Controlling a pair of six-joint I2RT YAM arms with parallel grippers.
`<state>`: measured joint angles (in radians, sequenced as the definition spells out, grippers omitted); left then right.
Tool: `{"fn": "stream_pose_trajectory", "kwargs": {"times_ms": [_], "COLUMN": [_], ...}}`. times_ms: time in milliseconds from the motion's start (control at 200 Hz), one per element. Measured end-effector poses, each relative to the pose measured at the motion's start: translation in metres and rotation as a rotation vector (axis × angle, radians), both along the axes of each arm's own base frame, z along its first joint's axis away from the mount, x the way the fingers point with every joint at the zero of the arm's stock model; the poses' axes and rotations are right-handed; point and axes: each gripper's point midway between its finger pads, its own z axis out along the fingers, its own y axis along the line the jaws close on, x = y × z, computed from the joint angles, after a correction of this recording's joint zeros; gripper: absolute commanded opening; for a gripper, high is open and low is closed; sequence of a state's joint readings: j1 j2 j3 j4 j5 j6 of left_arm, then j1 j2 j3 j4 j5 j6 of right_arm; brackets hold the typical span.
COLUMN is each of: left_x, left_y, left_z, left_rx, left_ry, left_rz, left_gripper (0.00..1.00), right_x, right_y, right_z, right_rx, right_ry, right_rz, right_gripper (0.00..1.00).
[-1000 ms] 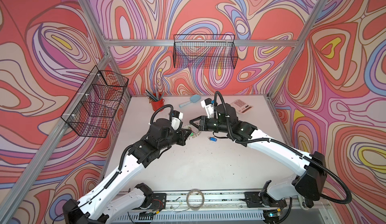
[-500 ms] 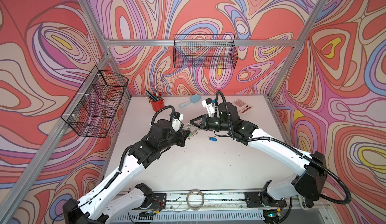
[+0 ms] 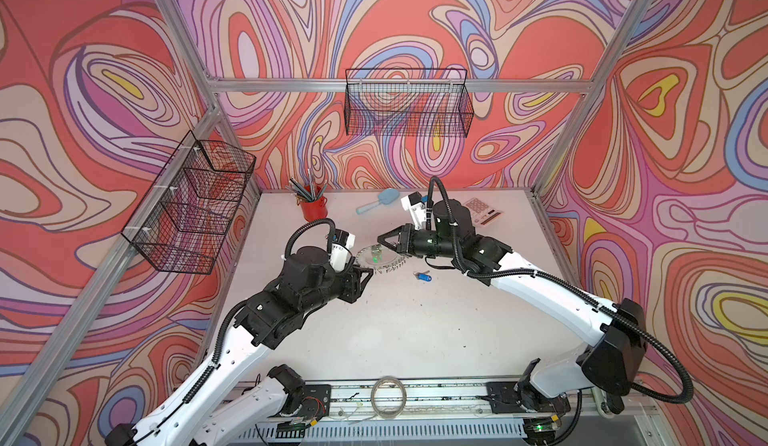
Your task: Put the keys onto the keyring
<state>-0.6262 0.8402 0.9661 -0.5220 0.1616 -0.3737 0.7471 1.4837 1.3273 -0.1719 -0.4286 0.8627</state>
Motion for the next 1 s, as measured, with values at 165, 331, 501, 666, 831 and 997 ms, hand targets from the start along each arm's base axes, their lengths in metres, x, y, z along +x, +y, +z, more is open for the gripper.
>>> {"fn": "stream_pose_trajectory", "kwargs": {"times_ms": [165,331,501,666,831,997], "left_x": [0.013,0.032,0.042,0.048,0.053,0.057], "left_y": [-0.002,-0.016,-0.023,-0.025,-0.028,-0.028], "left_z": [0.012,0.015,0.022,0.037,0.039,0.037], "left_rx": [0.034,0.044,0.032,0.019,0.035,0.061], "left_ry": [-0.060,-0.085,-0.114,-0.154,-0.164,-0.175], "left_rz": [0.007,-0.001,-0.002,0.001,0.000,0.001], "left_gripper": [0.38,0.39,0.39,0.39,0.39,0.40], "right_x": [-0.001,0.000,0.000,0.001,0.004,0.005], "right_y": [0.001,0.001,0.002,0.002,0.002,0.002], "right_z": [0.007,0.010,0.012,0.015,0.019,0.021], "right_rx": [0.013,0.025,0.038,0.049,0.066,0.077], "right_ry": [-0.001,0.006,0.021,0.018,0.011,0.013], "right_rz": [0.004,0.001,-0.005,-0.008,-0.020,-0.025], "right_gripper": [0.00,0.00,0.00,0.00,0.00,0.00]}}
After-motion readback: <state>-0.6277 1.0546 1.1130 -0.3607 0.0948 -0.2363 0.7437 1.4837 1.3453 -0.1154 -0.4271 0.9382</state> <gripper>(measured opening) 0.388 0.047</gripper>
